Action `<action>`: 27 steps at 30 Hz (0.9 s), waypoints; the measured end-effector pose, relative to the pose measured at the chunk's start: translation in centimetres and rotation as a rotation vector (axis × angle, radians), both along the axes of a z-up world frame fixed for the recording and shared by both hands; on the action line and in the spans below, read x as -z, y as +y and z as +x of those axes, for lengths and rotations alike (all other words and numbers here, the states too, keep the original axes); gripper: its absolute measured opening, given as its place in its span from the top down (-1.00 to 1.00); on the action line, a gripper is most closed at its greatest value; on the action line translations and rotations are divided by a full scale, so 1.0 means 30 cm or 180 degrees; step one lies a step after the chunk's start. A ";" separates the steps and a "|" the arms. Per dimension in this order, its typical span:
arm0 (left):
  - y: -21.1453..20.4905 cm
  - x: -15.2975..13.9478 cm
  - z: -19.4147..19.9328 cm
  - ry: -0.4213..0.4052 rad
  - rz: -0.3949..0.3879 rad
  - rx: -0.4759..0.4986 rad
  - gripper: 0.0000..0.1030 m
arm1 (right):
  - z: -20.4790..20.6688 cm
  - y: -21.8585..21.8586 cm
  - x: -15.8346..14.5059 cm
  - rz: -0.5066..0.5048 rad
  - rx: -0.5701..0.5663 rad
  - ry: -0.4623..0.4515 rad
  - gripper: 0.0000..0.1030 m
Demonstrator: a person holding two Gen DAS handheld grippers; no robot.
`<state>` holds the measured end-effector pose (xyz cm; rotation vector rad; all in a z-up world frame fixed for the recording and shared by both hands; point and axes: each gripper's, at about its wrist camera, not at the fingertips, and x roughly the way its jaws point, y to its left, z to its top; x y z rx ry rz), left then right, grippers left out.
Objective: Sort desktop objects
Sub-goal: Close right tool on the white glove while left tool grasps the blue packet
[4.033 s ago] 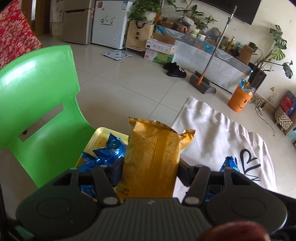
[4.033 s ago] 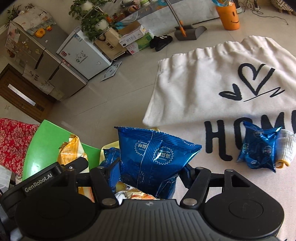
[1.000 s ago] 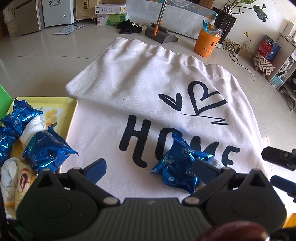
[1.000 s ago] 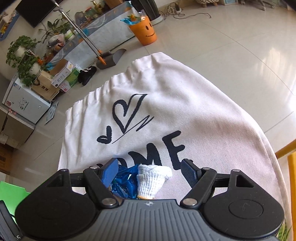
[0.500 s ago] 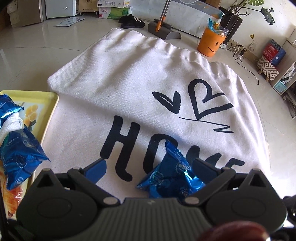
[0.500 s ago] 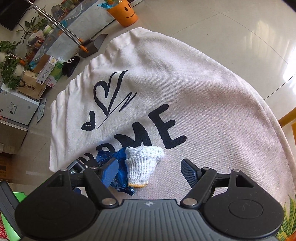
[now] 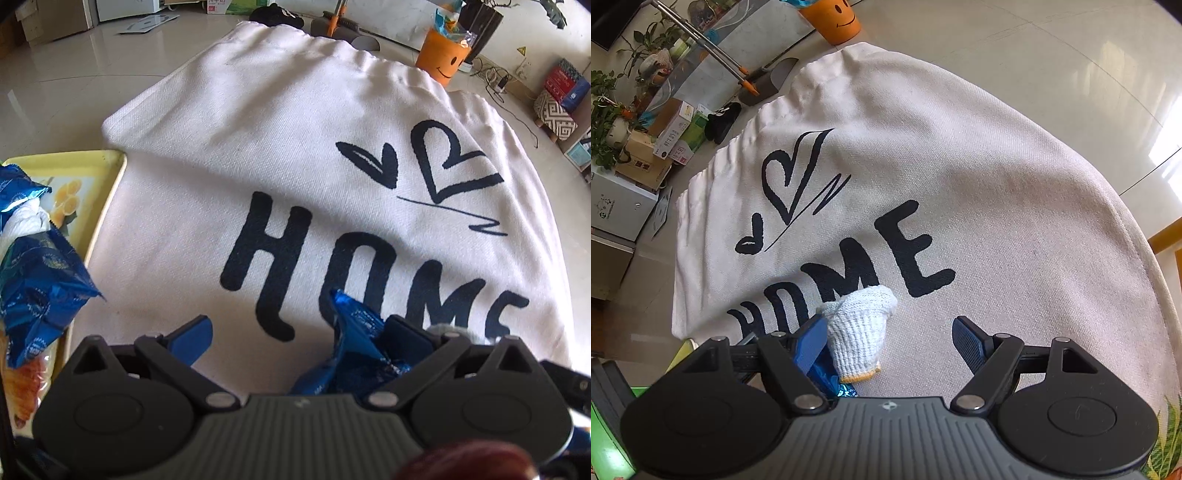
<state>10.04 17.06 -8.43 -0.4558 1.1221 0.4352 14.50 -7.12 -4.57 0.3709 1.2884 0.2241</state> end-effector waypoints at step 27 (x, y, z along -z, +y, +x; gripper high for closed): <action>-0.001 -0.067 -0.116 -0.0017 -0.0167 0.0434 -0.99 | 0.026 0.143 0.141 0.0139 -0.0404 0.0030 -0.32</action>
